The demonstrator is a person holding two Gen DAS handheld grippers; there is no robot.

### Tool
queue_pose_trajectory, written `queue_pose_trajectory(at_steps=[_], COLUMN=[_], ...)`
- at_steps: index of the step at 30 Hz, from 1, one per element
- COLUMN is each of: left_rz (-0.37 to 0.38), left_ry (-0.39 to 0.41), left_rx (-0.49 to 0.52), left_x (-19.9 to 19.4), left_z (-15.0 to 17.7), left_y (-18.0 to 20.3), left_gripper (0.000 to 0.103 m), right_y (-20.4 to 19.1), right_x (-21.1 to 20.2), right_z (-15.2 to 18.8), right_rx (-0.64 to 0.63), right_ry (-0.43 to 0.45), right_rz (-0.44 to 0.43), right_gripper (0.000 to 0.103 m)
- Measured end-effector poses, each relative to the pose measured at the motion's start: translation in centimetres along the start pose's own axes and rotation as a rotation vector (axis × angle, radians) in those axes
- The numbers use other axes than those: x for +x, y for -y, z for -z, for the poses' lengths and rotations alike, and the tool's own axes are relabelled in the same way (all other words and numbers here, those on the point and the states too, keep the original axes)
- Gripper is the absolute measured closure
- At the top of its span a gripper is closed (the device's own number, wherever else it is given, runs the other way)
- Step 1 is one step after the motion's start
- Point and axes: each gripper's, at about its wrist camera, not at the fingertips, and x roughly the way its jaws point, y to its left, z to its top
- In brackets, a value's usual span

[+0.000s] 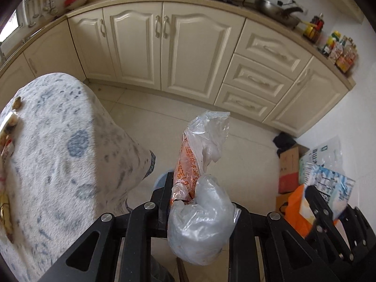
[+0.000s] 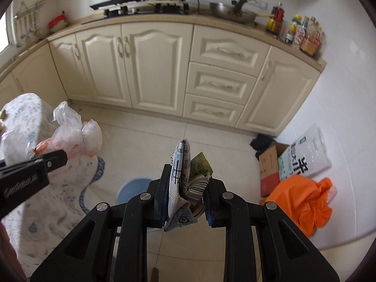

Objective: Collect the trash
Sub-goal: 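Carry both items to the blue bucket and open both grippers over it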

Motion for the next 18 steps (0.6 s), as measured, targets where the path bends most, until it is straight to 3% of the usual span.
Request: queue_pose_trajectory(at_steps=[4,8,18], left_rz=[-0.075,-0.098,-0.136], left_ry=[-0.035,-0.063,-0.058], left_rx=[0.068,0.068,-0.002], left_x=[3.6,5.6,5.2], left_z=[-2.4,-3.7,-5.0], left_y=[0.2,-1.2,-6.8], left_gripper=[0.076,0.073,0.064], right_y=[-0.2,-0.7,-5.0], right_x=[1.4,2.8,4.6], right_z=[0.4,0.4,-0.3], right_rx=[-0.002,-0.014,-0.079], right_ry=[-0.04,-0.067,-0.085], right_rz=[0.003,-0.003,-0.096], right_gripper=[0.079,0.079,0.078])
